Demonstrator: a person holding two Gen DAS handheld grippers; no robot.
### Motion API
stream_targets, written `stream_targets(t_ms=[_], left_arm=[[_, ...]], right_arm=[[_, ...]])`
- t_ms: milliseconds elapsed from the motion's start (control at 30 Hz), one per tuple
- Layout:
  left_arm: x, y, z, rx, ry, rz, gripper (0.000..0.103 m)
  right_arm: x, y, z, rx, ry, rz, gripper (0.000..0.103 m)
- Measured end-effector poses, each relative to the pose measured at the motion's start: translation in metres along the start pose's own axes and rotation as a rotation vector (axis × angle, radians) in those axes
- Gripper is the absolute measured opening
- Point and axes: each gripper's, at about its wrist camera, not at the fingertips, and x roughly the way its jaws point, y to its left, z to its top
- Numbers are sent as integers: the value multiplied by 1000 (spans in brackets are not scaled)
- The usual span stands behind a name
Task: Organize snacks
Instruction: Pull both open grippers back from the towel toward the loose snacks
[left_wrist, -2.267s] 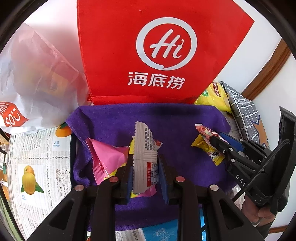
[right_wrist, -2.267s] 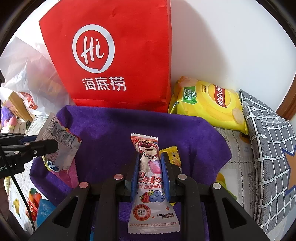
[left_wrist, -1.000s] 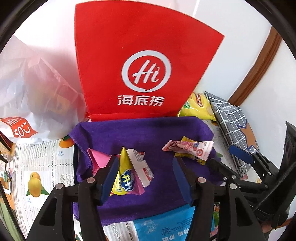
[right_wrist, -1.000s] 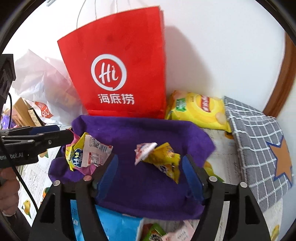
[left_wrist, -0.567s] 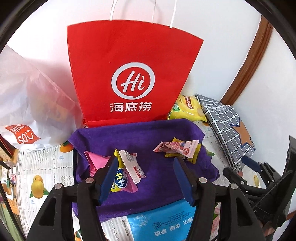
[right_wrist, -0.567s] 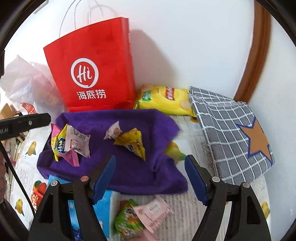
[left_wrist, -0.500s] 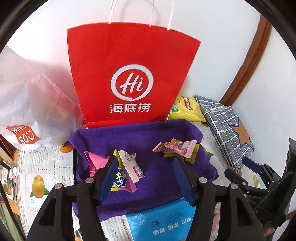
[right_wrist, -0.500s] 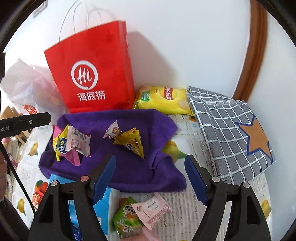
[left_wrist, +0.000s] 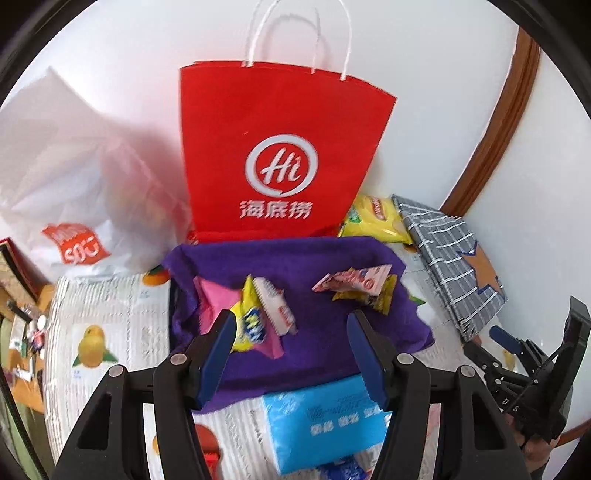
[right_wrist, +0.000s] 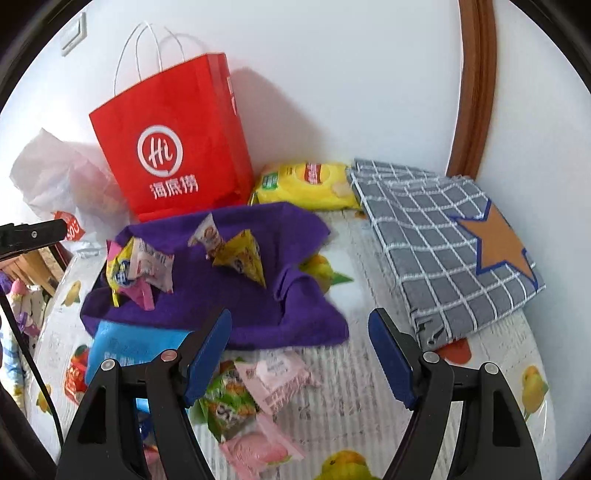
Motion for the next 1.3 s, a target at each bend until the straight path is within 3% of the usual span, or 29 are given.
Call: stream_targets(t_ms=[233, 700, 1300], left_arm=[[-12, 8, -25, -6, 16, 58, 60], [-35, 15, -51, -34, 13, 105, 60], [-33, 27, -80, -40, 42, 159, 67]], right_arm=[[-6, 5, -18, -22, 0, 35, 76], [-13, 3, -39, -55, -27, -15, 76], [1, -14, -64, -17, 56, 28, 72]])
